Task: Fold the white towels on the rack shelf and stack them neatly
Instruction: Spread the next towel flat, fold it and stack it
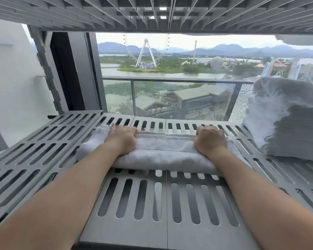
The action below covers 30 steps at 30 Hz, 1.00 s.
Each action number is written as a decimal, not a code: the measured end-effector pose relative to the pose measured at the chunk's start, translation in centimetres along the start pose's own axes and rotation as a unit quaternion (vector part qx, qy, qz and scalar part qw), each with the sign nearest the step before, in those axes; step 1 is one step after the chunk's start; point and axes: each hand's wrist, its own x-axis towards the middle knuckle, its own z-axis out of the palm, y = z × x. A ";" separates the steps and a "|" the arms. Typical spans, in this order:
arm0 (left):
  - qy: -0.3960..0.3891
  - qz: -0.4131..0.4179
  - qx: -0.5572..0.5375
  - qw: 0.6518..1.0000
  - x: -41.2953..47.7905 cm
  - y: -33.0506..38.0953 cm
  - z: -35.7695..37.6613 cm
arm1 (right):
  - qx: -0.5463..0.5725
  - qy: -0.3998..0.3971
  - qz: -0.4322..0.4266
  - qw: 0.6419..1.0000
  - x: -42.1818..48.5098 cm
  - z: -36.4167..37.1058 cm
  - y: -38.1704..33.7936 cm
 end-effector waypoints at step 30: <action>0.032 0.189 -0.002 0.981 -3.6 8.8 -0.3 | 0.030 -0.076 0.151 0.985 -6.3 -3.1 4.2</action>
